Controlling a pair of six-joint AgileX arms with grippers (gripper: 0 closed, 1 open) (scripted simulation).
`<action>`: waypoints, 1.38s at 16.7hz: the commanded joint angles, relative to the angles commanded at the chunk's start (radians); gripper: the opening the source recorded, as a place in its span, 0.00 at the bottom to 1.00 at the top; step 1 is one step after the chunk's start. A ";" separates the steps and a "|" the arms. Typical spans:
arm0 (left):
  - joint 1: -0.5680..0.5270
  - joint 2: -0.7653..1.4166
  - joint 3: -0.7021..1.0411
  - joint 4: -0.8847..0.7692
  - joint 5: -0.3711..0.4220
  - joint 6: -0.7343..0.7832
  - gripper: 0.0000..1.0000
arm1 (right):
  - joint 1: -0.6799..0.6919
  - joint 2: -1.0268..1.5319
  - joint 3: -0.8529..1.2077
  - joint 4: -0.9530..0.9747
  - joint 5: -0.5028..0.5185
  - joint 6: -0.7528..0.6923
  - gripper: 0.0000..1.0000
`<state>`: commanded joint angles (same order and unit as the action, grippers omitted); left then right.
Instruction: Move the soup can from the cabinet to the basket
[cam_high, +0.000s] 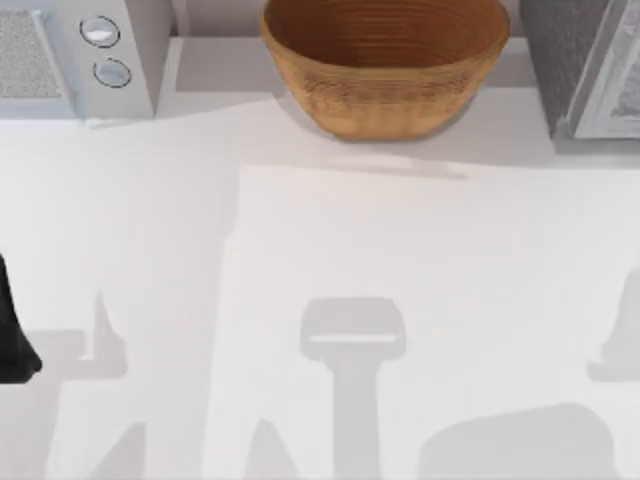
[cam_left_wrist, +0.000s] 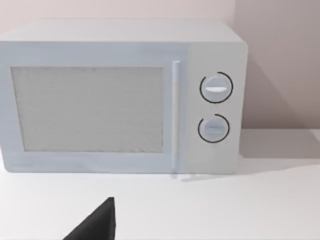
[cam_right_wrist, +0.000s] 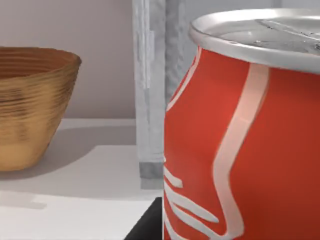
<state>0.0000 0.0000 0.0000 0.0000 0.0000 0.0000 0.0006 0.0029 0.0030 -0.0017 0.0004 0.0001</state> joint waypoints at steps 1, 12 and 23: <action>0.000 0.000 0.000 0.000 0.000 0.000 1.00 | -0.001 -0.003 -0.003 0.002 0.000 0.000 0.00; 0.000 0.000 0.000 0.000 0.000 0.000 1.00 | 0.064 0.224 0.193 0.073 0.071 0.004 0.00; 0.000 0.000 0.000 0.000 0.000 0.000 1.00 | 0.338 1.341 1.033 0.332 0.350 0.011 0.00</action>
<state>0.0000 0.0000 0.0000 0.0000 0.0000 0.0000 0.3383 1.3441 1.0361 0.3307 0.3499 0.0106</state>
